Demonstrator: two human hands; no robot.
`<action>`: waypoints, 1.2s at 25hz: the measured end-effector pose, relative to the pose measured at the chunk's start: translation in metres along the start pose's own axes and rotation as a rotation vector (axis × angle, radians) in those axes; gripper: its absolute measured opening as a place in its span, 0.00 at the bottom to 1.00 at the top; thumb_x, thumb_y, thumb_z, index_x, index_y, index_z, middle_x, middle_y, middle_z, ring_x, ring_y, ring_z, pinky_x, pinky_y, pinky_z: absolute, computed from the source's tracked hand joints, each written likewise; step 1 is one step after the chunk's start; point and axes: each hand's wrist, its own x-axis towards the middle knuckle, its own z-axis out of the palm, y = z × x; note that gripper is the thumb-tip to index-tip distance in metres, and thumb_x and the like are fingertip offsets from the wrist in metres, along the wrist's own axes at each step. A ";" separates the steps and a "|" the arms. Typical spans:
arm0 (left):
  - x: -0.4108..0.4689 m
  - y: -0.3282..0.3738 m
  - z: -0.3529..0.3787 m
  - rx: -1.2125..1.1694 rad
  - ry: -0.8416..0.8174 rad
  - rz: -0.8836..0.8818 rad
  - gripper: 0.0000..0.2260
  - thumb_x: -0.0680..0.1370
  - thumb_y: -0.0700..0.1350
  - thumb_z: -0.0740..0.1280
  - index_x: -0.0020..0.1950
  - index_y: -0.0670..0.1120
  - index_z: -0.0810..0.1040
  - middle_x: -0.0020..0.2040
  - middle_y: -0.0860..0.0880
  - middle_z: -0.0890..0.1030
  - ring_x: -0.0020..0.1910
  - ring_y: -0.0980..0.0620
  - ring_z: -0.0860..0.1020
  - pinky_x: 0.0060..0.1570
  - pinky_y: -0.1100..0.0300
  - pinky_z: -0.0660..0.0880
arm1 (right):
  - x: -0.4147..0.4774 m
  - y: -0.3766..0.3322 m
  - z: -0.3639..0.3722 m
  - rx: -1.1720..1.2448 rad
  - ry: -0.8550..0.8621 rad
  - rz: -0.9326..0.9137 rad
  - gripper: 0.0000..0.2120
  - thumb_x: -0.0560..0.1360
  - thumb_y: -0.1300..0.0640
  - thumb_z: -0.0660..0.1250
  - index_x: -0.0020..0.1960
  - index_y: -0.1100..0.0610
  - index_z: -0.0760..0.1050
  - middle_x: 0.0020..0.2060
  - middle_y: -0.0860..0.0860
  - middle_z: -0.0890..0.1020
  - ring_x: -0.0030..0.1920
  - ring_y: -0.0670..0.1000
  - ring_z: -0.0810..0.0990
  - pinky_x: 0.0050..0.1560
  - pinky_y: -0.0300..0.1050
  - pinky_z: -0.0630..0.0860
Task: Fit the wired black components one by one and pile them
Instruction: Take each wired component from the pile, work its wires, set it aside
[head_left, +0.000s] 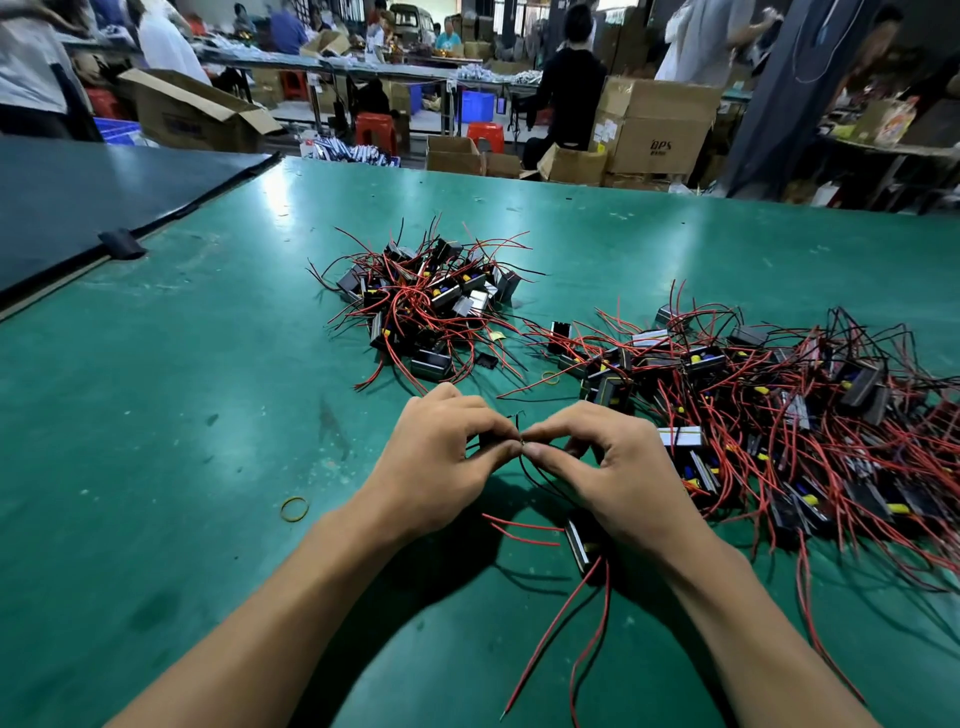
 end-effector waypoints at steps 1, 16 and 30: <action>0.000 0.000 -0.001 -0.003 0.000 0.003 0.03 0.73 0.46 0.75 0.44 0.48 0.86 0.36 0.61 0.75 0.40 0.50 0.72 0.43 0.52 0.70 | 0.000 0.001 0.000 0.005 0.003 0.015 0.05 0.72 0.58 0.77 0.47 0.52 0.85 0.41 0.45 0.85 0.39 0.47 0.81 0.41 0.40 0.76; -0.001 0.009 0.001 0.173 0.092 -0.015 0.05 0.73 0.51 0.70 0.41 0.52 0.84 0.36 0.57 0.81 0.41 0.51 0.73 0.41 0.54 0.65 | 0.001 -0.005 0.004 0.367 -0.073 0.511 0.05 0.74 0.52 0.75 0.42 0.53 0.85 0.34 0.48 0.83 0.35 0.48 0.77 0.42 0.51 0.77; 0.000 0.010 -0.002 0.064 0.003 -0.112 0.05 0.75 0.52 0.73 0.45 0.52 0.86 0.38 0.57 0.81 0.44 0.52 0.71 0.48 0.48 0.67 | -0.002 0.001 0.004 -0.390 0.066 -0.183 0.08 0.77 0.50 0.69 0.52 0.51 0.84 0.45 0.45 0.83 0.42 0.50 0.81 0.42 0.53 0.75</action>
